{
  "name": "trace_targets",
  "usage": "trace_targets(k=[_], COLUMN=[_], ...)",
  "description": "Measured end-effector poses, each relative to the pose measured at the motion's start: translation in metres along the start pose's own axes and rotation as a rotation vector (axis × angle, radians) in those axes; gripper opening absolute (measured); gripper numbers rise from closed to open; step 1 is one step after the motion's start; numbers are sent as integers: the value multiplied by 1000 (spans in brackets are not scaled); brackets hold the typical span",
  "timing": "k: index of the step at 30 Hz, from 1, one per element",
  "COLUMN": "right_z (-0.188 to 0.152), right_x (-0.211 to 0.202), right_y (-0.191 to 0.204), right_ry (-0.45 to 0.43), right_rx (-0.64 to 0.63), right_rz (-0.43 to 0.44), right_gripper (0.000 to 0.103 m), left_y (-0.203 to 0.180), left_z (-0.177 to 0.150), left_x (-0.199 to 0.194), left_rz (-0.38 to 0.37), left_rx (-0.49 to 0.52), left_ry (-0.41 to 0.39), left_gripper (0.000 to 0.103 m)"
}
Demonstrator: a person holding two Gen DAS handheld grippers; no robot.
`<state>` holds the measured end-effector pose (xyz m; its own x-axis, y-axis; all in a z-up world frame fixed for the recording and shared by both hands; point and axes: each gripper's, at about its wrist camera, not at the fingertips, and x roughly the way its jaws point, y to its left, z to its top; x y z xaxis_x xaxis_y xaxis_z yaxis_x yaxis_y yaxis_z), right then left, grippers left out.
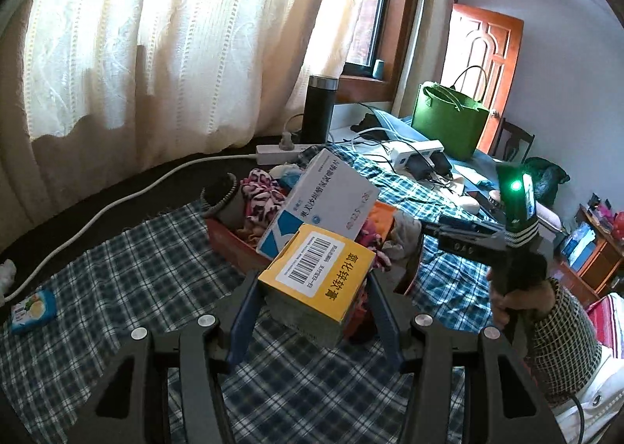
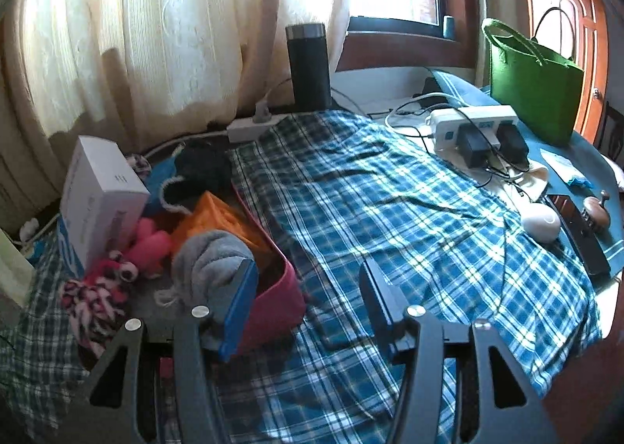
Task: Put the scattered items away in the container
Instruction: 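Lower the yellow box and grey sock into the red box and open both grippers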
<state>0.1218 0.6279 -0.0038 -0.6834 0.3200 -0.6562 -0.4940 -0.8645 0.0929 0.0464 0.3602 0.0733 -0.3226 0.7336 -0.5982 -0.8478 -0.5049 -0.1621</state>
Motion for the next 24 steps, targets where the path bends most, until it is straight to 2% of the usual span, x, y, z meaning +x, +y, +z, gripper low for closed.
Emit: trace_targets(k=[6, 14, 19, 24], right_z=[-2, -1, -1, -2], right_x=[-5, -20, -24, -23], right_y=[-2, -23, -31, -37], right_ry=[-29, -88, -106, -112], right_rx=[-3, 96, 131, 151], right_rz=[6, 36, 53, 68], right_gripper=[58, 58, 58, 58], left_y=[-19, -59, -72, -73], left_z=[8, 26, 41, 42], left_x=[12, 55, 96, 109], left_rz=[-38, -114, -116, -115], left_rx=[39, 125, 134, 142], left_ry=[6, 14, 25, 42], left_gripper=[56, 56, 56, 56])
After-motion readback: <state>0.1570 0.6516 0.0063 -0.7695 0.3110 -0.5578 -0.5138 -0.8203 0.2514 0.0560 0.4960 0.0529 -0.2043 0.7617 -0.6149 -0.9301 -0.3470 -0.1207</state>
